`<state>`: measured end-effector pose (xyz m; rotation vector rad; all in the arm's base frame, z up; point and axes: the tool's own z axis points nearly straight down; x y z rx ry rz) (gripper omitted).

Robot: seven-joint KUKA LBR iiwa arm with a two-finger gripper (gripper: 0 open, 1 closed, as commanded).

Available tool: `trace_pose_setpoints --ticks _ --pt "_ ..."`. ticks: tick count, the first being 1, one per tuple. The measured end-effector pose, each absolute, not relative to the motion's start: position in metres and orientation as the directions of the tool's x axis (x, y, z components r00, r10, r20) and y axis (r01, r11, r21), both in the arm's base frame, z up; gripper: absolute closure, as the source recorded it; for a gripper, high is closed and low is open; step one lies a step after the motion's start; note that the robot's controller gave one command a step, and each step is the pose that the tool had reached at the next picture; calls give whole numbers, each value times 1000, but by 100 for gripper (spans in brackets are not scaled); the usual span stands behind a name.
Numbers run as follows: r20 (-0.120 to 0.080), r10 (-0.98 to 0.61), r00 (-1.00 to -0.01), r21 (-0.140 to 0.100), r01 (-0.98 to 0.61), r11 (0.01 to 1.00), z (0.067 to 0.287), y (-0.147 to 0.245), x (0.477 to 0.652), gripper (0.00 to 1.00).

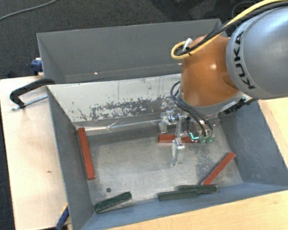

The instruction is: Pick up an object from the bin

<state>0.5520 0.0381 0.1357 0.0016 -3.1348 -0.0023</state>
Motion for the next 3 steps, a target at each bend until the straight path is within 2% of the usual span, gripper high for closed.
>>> trace_pose_setpoints --ticks 1,2,3 --pt "-1 -91 -996 -2 -91 996 67 -32 586 0" --pt "-4 -95 -995 1 -95 995 71 -27 587 100" --pt "-15 -202 -979 -3 -201 979 211 -28 591 100"
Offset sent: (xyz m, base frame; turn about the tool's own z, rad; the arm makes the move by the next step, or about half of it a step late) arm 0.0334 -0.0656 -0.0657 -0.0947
